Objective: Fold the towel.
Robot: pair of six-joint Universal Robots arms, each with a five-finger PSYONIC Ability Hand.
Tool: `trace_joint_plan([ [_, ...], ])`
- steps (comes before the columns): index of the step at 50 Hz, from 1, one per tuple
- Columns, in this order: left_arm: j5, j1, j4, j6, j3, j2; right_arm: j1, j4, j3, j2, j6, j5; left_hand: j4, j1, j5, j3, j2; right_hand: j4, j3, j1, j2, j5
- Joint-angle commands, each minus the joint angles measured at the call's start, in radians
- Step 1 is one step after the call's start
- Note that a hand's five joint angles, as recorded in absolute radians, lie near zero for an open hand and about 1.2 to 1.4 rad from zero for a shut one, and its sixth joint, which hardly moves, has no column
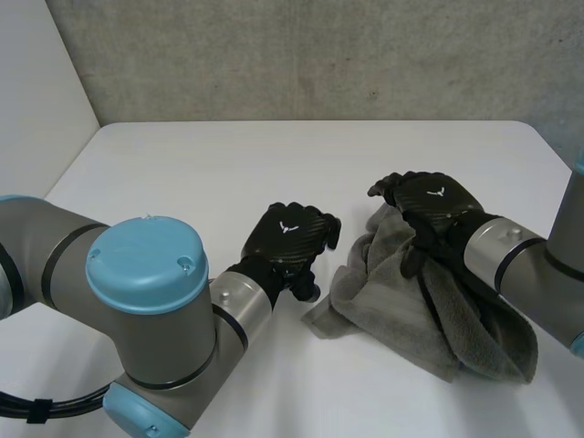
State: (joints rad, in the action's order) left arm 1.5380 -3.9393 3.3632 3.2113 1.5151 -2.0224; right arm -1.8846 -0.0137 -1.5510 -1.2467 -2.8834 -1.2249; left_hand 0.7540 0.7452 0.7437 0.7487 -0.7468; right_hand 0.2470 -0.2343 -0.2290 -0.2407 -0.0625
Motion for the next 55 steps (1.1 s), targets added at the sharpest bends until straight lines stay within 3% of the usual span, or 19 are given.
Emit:
trace_joint_plan([
  [1,0.001,0.011,-0.007,-0.008,-0.061,-0.042,0.053,-0.175,0.071,-0.010,0.001,0.015,-0.250,-0.241,-0.414,-0.245,0.243,-0.073,0.060,0.054,0.066,0.062],
  [11,-0.010,0.035,-0.125,-0.160,-0.234,-0.160,0.143,-0.233,0.106,-0.092,0.007,0.021,-0.250,-0.241,-0.414,-0.245,0.243,-0.073,0.060,0.054,0.066,0.062],
  [26,-0.007,0.089,-0.212,-0.172,-0.345,-0.278,0.226,-0.359,0.126,-0.085,0.067,0.130,-0.244,-0.235,-0.408,-0.239,0.237,-0.006,-0.006,-0.012,0.000,-0.004],
  [37,-0.001,0.107,-0.211,-0.174,-0.351,-0.318,0.214,-0.357,0.091,-0.020,0.070,0.142,-0.127,-0.118,-0.291,-0.122,0.120,0.029,-0.041,-0.047,-0.035,-0.039],
  [39,-0.001,0.107,-0.211,-0.174,-0.351,-0.325,0.205,-0.356,0.081,0.007,0.070,0.136,-0.065,-0.056,-0.229,-0.060,0.058,0.256,-0.269,-0.274,-0.263,-0.266],
  [40,-0.001,0.107,-0.209,-0.172,-0.352,-0.331,0.205,-0.356,0.081,0.007,0.070,0.136,0.060,0.069,-0.104,0.065,-0.067,0.258,-0.270,-0.276,-0.264,-0.268],
  [41,-0.001,0.107,-0.209,-0.172,-0.352,-0.331,0.190,-0.356,0.086,0.027,0.070,0.134,0.061,0.070,-0.103,0.067,-0.069,0.467,-0.480,-0.485,-0.473,-0.477],
  [42,-0.001,0.109,-0.211,-0.172,-0.357,-0.337,0.170,-0.354,0.091,0.047,0.070,0.137,0.262,0.271,0.098,0.267,-0.269,0.748,-0.761,-0.766,-0.754,-0.758],
  [43,-0.001,0.107,-0.212,-0.172,-0.363,-0.347,0.170,-0.354,0.091,0.047,0.070,0.137,0.444,0.453,0.280,0.449,-0.451,0.751,-0.764,-0.769,-0.757,-0.761],
  [44,-0.001,0.109,-0.212,-0.174,-0.368,-0.354,0.156,-0.348,0.097,0.056,0.072,0.137,0.640,0.649,0.476,0.646,-0.647,1.071,-1.083,-1.089,-1.077,-1.081],
  [45,-0.001,0.109,-0.212,-0.174,-0.368,-0.354,0.145,-0.342,0.104,0.058,0.072,0.137,0.642,0.651,0.478,0.648,-0.649,1.148,-1.161,-1.166,-1.155,-1.158],
  [53,0.007,0.081,-0.212,-0.165,-0.397,-0.335,0.043,-0.292,0.227,0.061,0.052,0.139,0.642,0.651,0.478,0.648,-0.649,1.149,-1.162,-1.167,-1.156,-1.159],
  [55,0.034,-0.001,-0.220,-0.159,-0.412,-0.271,0.021,-0.258,0.256,0.061,0.043,0.137,0.642,0.651,0.478,0.648,-0.649,1.149,-1.162,-1.167,-1.156,-1.159],
])
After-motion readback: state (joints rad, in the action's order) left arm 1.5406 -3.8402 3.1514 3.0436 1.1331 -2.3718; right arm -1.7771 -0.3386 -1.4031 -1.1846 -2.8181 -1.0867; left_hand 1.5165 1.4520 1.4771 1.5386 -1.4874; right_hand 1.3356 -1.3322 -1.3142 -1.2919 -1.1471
